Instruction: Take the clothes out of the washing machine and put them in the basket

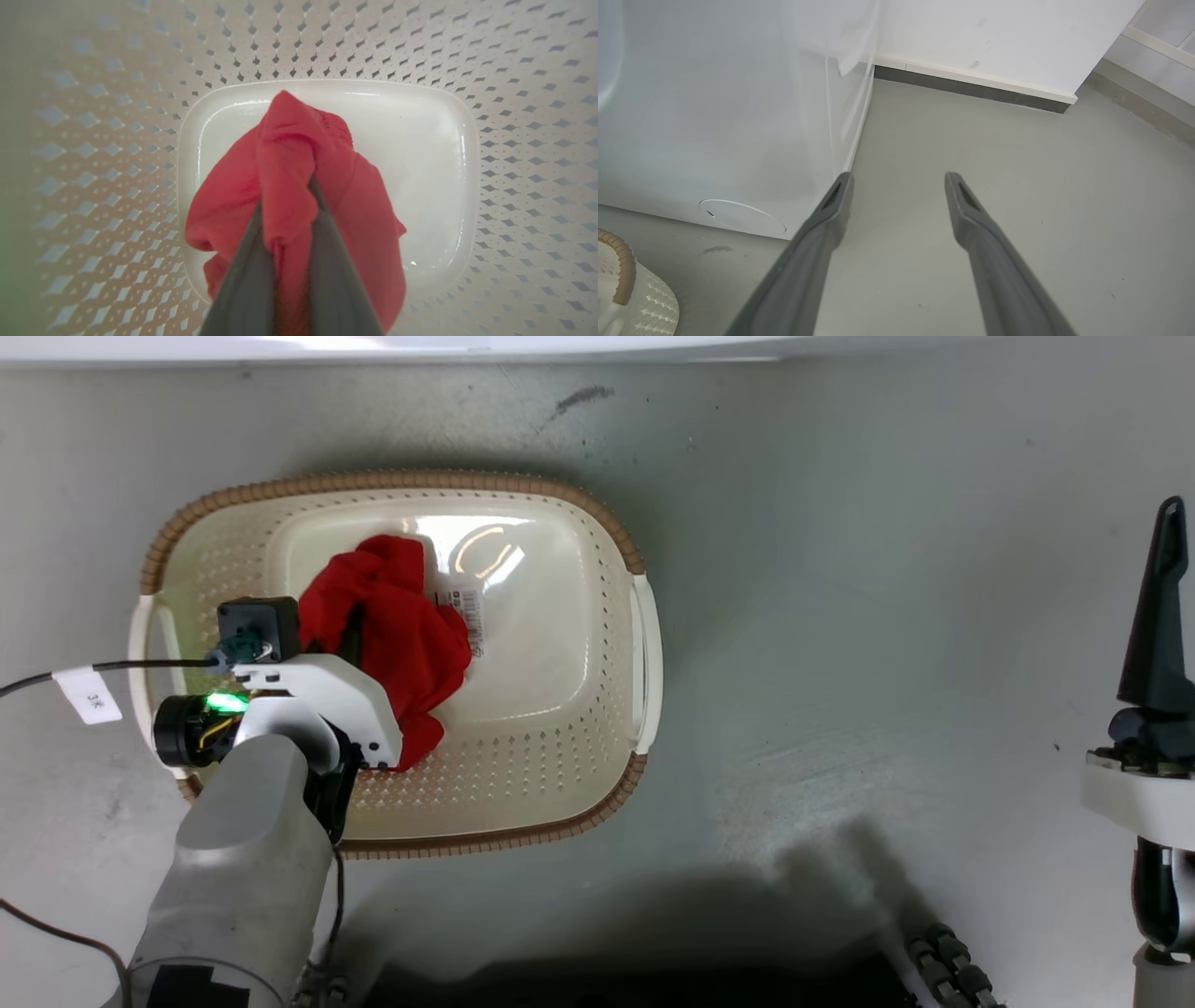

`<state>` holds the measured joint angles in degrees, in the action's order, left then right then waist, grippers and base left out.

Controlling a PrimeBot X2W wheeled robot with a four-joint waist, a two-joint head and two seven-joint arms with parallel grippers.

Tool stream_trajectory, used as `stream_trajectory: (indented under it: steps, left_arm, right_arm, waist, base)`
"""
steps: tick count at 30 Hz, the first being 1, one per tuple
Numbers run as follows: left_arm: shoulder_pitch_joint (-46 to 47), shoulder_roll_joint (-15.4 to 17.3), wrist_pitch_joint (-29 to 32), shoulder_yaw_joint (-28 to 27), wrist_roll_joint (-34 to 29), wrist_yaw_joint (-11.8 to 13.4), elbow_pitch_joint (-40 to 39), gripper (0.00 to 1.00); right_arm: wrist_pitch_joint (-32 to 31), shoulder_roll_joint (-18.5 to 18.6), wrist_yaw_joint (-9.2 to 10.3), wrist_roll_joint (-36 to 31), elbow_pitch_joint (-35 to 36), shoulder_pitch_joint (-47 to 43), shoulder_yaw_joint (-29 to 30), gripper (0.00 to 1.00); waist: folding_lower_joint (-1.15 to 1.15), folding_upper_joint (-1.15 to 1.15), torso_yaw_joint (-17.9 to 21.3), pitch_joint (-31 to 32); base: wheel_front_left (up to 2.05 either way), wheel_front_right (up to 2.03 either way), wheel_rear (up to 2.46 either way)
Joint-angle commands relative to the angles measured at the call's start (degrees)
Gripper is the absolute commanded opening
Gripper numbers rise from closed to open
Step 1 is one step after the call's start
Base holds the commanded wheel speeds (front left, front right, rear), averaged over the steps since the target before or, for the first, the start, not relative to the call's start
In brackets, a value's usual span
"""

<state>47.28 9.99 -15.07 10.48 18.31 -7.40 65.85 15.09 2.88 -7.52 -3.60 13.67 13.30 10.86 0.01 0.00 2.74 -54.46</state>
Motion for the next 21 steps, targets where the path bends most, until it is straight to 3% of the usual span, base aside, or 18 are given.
stream_trajectory:
  steps: [1,3,4,5,13,21]
  left_arm:
    - [0.45,-0.25,-0.15,0.04,-0.23,-0.04,0.33,0.0]
    - [0.92,-0.21,-0.15,0.12,-0.11,-0.03,1.01,0.0]
    - [1.07,-0.3,-0.16,-0.15,0.23,-0.03,1.24,0.42]
    - [1.1,-0.47,-0.16,-0.27,0.25,-0.03,1.48,1.0]
    - [-1.78,-0.44,-0.15,-0.48,-0.65,-0.04,0.22,1.0]
    - [-7.22,-0.26,-0.16,-0.46,-0.16,-0.04,-3.88,1.0]
  right_arm:
    - [0.12,0.0,0.06,-0.02,0.4,1.13,0.23,1.0]
    - [0.12,0.0,0.06,0.12,0.44,1.01,0.4,1.0]
    - [0.12,0.0,0.06,0.2,0.32,1.02,0.49,1.0]
    - [0.12,-0.01,0.06,0.24,0.11,1.01,0.5,1.0]
    - [0.12,-0.01,0.06,1.04,-2.48,2.12,-0.55,1.0]
    - [0.12,0.0,0.06,0.74,-8.13,0.85,-1.07,1.0]
  waist:
    - [-0.01,0.0,0.27,-0.55]
    - [-0.01,0.0,0.37,-0.77]
    - [-0.01,0.0,0.36,-0.76]
    - [-0.01,0.0,0.3,-0.62]
    - [-0.01,0.0,0.29,3.66]
    - [-0.01,0.0,0.36,12.17]
  base:
    - [0.0,0.0,0.0]
    - [0.0,0.0,0.0]
    - [0.0,0.0,0.0]
    - [0.0,0.0,0.0]
    - [0.0,0.0,0.0]
    - [0.0,0.0,0.0]
